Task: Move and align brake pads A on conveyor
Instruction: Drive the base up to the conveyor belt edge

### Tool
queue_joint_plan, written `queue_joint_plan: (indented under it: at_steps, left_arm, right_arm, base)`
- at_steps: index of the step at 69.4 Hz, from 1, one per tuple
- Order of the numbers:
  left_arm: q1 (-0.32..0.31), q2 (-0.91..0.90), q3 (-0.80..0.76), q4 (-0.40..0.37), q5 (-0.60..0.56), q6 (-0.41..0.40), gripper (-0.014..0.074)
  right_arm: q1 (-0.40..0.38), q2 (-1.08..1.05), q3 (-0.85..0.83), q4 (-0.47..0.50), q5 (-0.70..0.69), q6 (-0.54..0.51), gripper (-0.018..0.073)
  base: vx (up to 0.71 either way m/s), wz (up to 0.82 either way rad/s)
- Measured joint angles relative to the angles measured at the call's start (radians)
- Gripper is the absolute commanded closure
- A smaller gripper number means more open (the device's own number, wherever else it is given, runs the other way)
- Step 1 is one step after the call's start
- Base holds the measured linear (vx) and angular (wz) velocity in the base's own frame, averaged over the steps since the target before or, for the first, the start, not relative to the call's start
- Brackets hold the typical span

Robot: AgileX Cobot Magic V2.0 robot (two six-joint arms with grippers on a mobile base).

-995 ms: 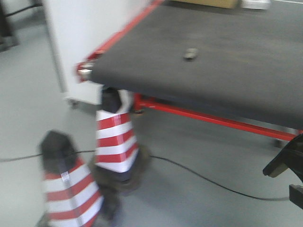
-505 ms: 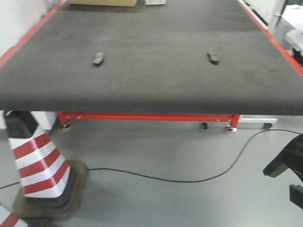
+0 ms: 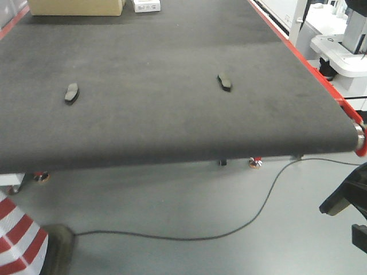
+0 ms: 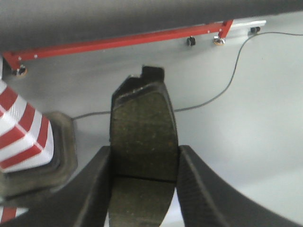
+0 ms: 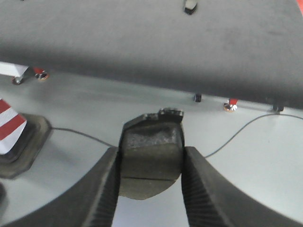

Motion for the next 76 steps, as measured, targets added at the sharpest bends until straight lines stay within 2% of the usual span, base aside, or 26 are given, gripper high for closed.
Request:
queue_joint_plan:
  at_steps: [76]
  left_arm:
    - [0.0,0.0,0.0,0.0,0.0,0.0,0.0603]
  right_arm:
    - [0.0,0.0,0.0,0.0,0.003,0.0,0.0564]
  base:
    - [0.38,0.06]
